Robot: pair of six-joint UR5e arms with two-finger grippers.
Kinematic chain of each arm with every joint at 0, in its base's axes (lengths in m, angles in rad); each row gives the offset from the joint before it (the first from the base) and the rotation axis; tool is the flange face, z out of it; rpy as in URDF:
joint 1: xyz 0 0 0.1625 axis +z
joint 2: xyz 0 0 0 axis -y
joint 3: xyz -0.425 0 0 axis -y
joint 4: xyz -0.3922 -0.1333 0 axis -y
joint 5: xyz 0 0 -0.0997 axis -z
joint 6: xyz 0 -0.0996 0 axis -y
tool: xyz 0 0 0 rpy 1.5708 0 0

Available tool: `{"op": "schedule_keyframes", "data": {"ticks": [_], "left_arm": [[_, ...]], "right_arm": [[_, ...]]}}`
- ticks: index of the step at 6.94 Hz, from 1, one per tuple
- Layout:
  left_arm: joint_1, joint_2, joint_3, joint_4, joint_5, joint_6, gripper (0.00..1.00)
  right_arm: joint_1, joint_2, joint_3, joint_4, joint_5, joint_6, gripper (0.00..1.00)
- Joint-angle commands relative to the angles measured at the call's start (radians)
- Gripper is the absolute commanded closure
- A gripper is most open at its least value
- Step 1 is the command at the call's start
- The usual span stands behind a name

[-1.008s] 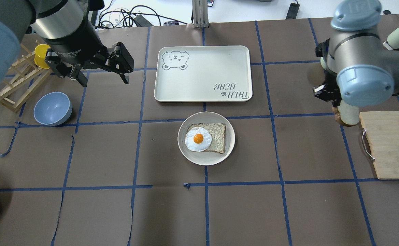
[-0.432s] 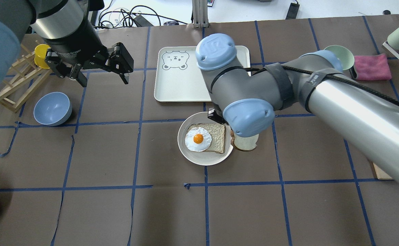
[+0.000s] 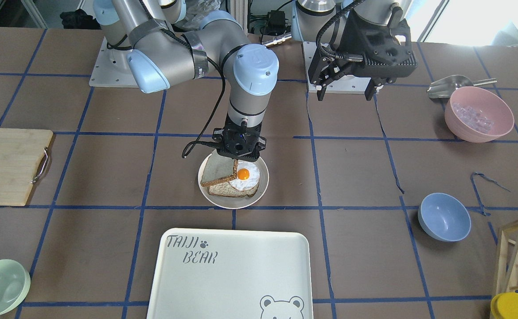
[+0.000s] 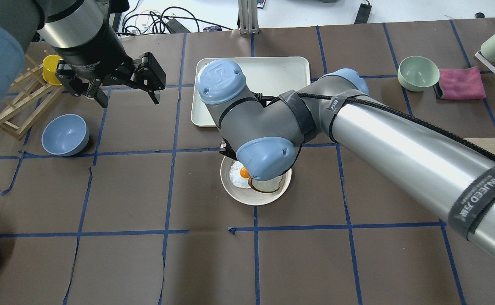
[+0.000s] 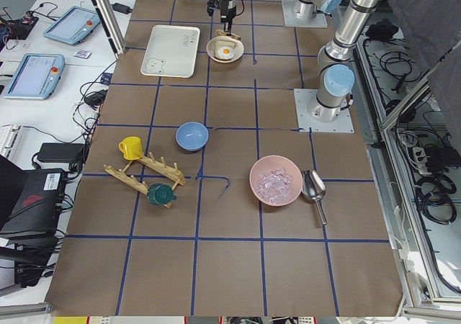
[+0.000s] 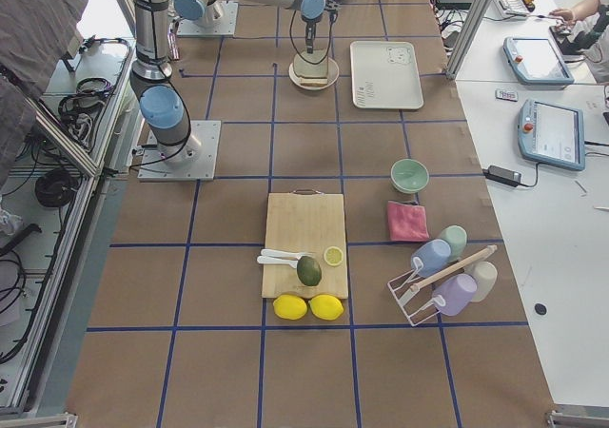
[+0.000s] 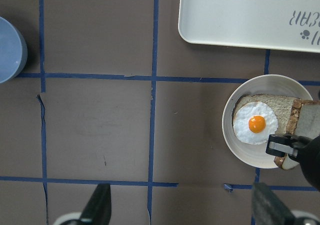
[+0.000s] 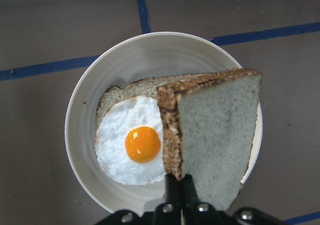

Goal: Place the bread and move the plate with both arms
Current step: 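Lower the bread onto the egg, open the right gripper and withdraw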

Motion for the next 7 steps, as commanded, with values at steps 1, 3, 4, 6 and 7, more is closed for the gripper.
{"op": "schedule_keyframes", "data": {"ticks": [1, 3, 4, 6, 7], "left_arm": [[0.000, 0.000, 0.000, 0.000, 0.000, 0.000, 0.00], [0.000, 0.000, 0.000, 0.000, 0.002, 0.000, 0.00], [0.000, 0.000, 0.000, 0.000, 0.000, 0.000, 0.00], [0.000, 0.000, 0.000, 0.000, 0.000, 0.000, 0.00], [0.000, 0.000, 0.000, 0.000, 0.000, 0.000, 0.00]], "right_arm": [[0.004, 0.029, -0.007, -0.020, 0.005, 0.007, 1.00], [0.003, 0.046, -0.004, -0.021, 0.005, 0.003, 1.00], [0.004, 0.045, -0.006, -0.018, 0.007, 0.004, 1.00], [0.003, 0.043, -0.006, -0.055, 0.007, 0.004, 0.48], [0.001, 0.035, -0.007, -0.076, 0.007, 0.000, 0.31]]}}
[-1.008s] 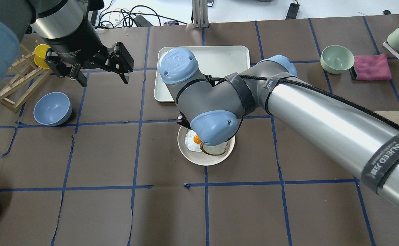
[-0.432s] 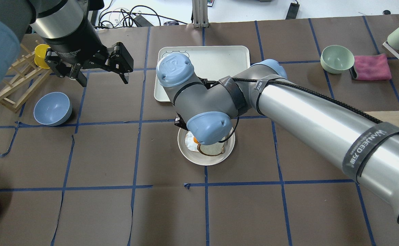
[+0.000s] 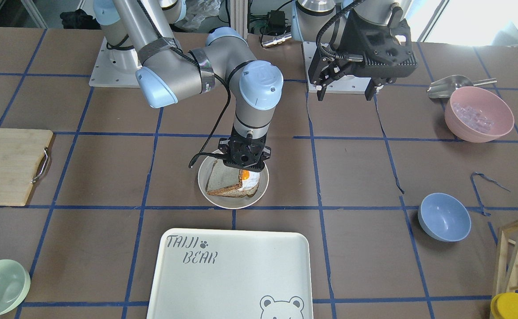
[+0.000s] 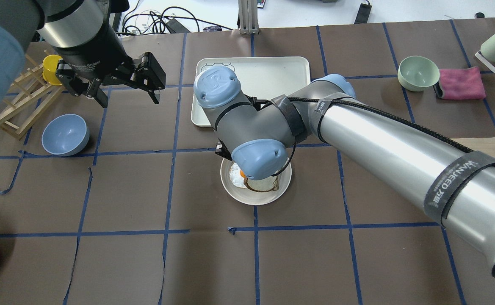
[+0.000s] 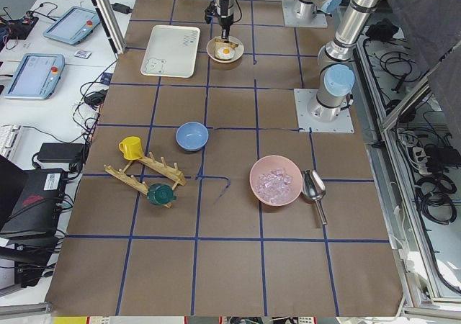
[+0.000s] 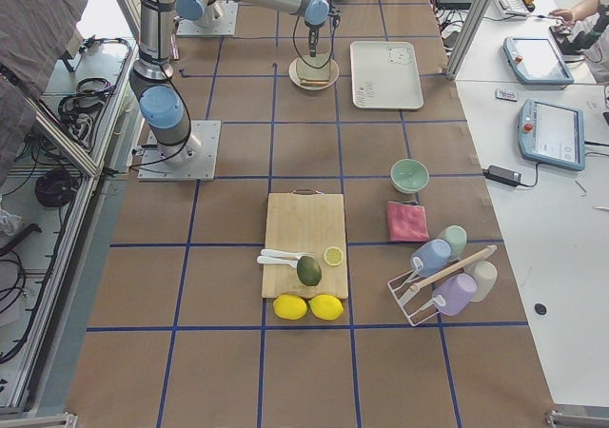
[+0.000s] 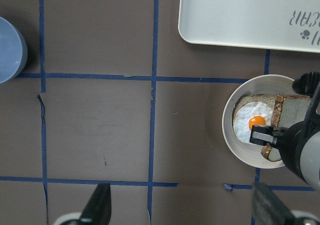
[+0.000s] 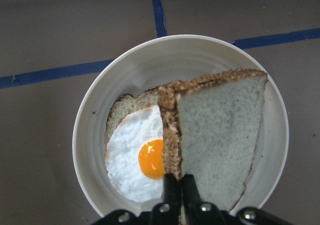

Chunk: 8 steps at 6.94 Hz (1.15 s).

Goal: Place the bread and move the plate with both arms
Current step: 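Lower the bread onto the egg, open the right gripper and withdraw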

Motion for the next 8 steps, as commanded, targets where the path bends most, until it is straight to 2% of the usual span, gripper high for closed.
{"op": "schedule_keyframes", "data": {"ticks": [1, 2, 4, 5, 6, 7, 8], "left_arm": [[0.000, 0.000, 0.000, 0.000, 0.000, 0.000, 0.00], [0.000, 0.000, 0.000, -0.002, 0.000, 0.000, 0.00], [-0.002, -0.002, 0.002, -0.002, 0.000, -0.002, 0.00], [0.000, -0.006, -0.006, -0.003, 0.000, -0.008, 0.00], [0.000, -0.024, -0.018, -0.003, 0.000, -0.023, 0.00], [0.000, -0.055, -0.032, -0.002, -0.003, -0.058, 0.00], [0.000, -0.093, -0.072, 0.027, -0.064, -0.116, 0.00]], "right_arm": [[-0.013, -0.020, -0.006, -0.026, 0.002, -0.004, 0.16], [-0.039, -0.042, -0.006, -0.026, 0.003, -0.048, 0.04], [-0.174, -0.097, -0.008, 0.003, 0.044, -0.239, 0.00], [-0.266, -0.133, -0.012, 0.057, 0.045, -0.374, 0.00], [-0.352, -0.169, -0.061, 0.148, 0.046, -0.501, 0.00], [-0.404, -0.193, -0.150, 0.265, 0.046, -0.610, 0.00], [-0.429, -0.218, -0.242, 0.386, 0.043, -0.690, 0.00]]}}
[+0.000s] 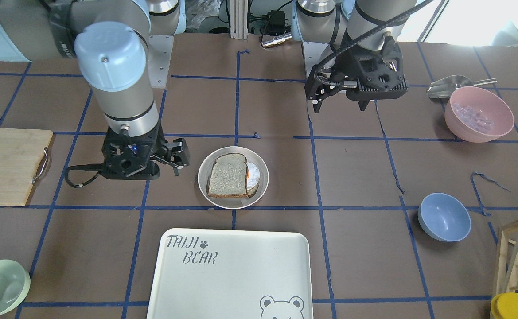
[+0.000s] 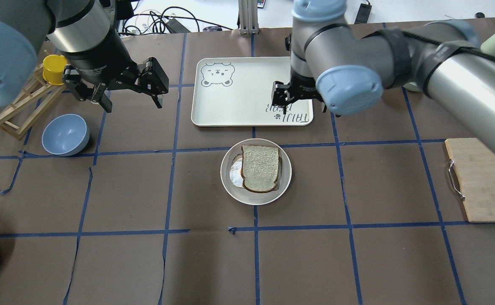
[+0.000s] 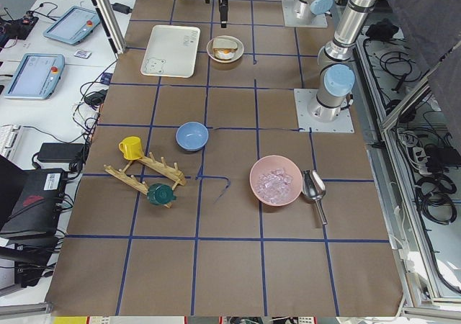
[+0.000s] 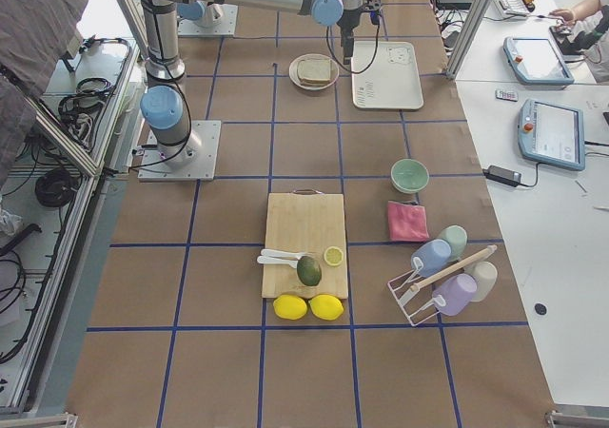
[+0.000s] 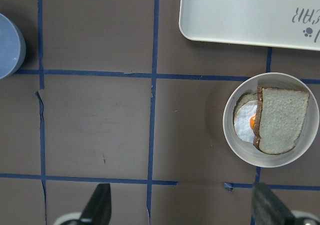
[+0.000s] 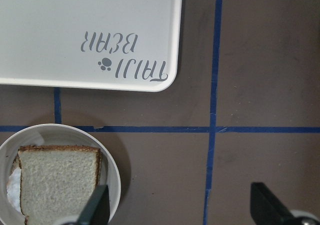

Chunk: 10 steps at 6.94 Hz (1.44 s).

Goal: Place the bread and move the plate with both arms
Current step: 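Reach the left gripper to the plate rim and grasp it while the right arm retracts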

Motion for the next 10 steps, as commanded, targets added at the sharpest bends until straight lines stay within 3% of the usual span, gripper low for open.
{"op": "schedule_keyframes", "data": {"ticks": [1, 3, 4, 5, 6, 10], "left_arm": [[-0.004, -0.084, -0.120, 0.154, -0.134, -0.110, 0.00], [-0.020, -0.127, -0.362, 0.448, -0.149, -0.141, 0.00], [-0.020, -0.153, -0.462, 0.605, -0.202, -0.141, 0.00], [-0.020, -0.196, -0.483, 0.660, -0.217, -0.144, 0.10], [-0.021, -0.236, -0.489, 0.698, -0.244, -0.143, 0.10], [-0.081, -0.326, -0.486, 0.809, -0.244, -0.158, 0.25]], "right_arm": [[-0.065, -0.074, -0.123, 0.174, 0.000, -0.169, 0.00], [-0.073, -0.117, -0.120, 0.173, -0.002, -0.188, 0.00], [-0.098, -0.119, -0.110, 0.173, 0.004, -0.209, 0.00], [-0.107, -0.121, -0.097, 0.177, 0.006, -0.217, 0.00], [-0.109, -0.121, -0.097, 0.171, 0.006, -0.238, 0.00], [-0.110, -0.122, -0.097, 0.168, 0.006, -0.226, 0.00]]}}
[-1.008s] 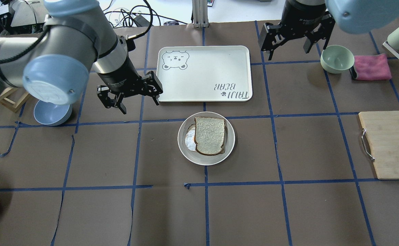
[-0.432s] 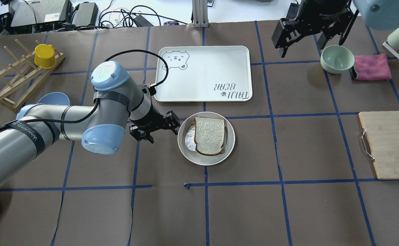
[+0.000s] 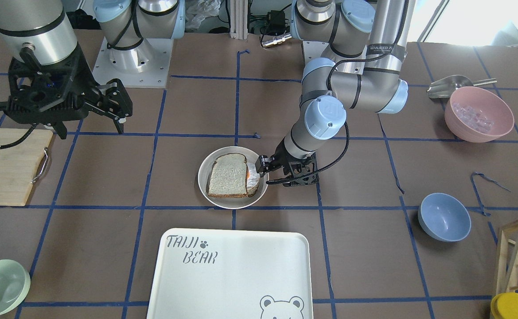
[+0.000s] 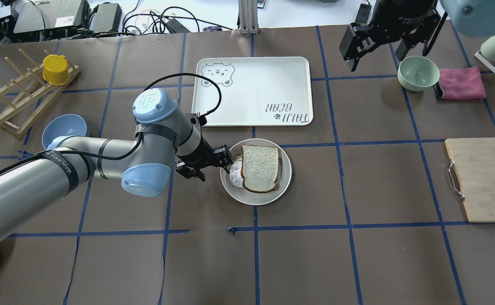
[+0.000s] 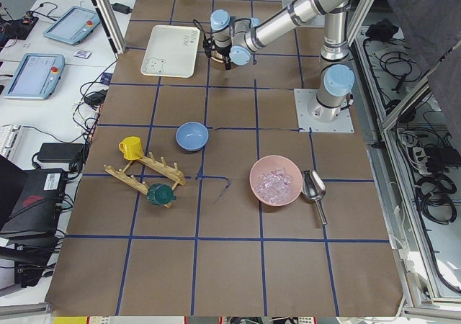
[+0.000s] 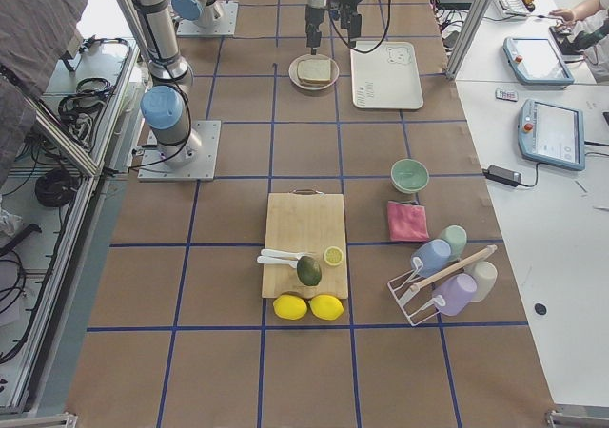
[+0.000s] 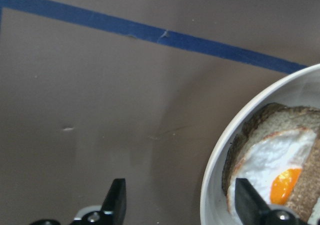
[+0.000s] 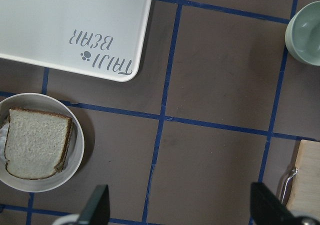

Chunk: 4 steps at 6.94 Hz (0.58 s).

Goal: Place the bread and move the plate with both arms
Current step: 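Reach the left gripper to the plate rim and grasp it while the right arm retracts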

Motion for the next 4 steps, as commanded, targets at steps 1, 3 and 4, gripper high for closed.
{"op": "schedule_keyframes", "data": {"ticks": [1, 3, 4], "left_arm": [[-0.014, -0.029, 0.001, 0.029, 0.001, 0.005, 0.45], [-0.014, -0.026, 0.006, 0.034, 0.001, 0.013, 0.74], [-0.012, -0.026, 0.007, 0.038, 0.000, 0.014, 0.94]], "right_arm": [[0.000, -0.006, 0.002, 0.002, 0.001, 0.010, 0.00], [0.000, -0.009, 0.006, -0.001, 0.001, 0.010, 0.00], [0.000, -0.009, 0.008, 0.001, 0.001, 0.010, 0.00]]}}
